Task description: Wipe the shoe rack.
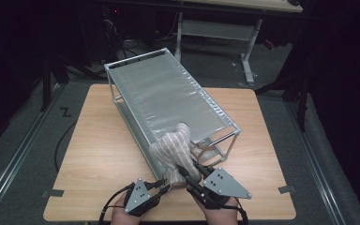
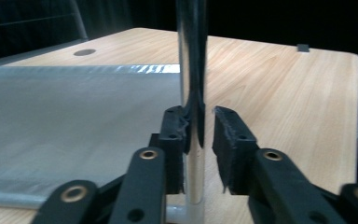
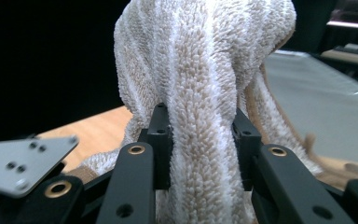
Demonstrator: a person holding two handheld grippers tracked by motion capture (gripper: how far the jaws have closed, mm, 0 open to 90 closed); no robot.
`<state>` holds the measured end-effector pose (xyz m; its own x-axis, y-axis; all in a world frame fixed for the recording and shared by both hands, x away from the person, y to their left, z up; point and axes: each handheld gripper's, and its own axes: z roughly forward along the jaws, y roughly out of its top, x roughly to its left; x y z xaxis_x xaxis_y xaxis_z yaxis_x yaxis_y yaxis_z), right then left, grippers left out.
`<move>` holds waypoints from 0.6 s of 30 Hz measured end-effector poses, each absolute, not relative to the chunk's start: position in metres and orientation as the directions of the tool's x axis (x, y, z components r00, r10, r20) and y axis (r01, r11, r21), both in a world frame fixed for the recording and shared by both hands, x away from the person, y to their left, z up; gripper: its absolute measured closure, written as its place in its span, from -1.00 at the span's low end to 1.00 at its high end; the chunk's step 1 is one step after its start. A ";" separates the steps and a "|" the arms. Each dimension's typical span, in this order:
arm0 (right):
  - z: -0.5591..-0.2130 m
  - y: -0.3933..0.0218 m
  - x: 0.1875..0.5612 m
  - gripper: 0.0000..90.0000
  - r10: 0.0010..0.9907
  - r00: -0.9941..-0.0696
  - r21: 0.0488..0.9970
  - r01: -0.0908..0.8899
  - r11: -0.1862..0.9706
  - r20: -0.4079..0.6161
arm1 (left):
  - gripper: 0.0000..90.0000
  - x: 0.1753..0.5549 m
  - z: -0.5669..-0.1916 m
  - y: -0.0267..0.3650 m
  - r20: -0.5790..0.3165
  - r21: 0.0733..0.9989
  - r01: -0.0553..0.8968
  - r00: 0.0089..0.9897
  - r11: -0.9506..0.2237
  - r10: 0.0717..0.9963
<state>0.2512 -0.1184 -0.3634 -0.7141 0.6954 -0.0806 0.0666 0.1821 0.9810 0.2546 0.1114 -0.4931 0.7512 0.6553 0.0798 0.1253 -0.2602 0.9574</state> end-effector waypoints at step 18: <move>-0.374 -0.131 0.258 0.52 0.742 -0.663 0.966 0.112 0.231 -0.100 | 0.77 0.255 -0.492 0.111 0.087 0.954 0.126 0.753 -0.273 0.652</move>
<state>0.2583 -0.1314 -0.3740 -0.6631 0.7418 -0.1004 0.1124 0.2313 0.9664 0.2550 0.1106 -0.4916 0.7534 0.6517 0.0869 0.1258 -0.2726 0.9539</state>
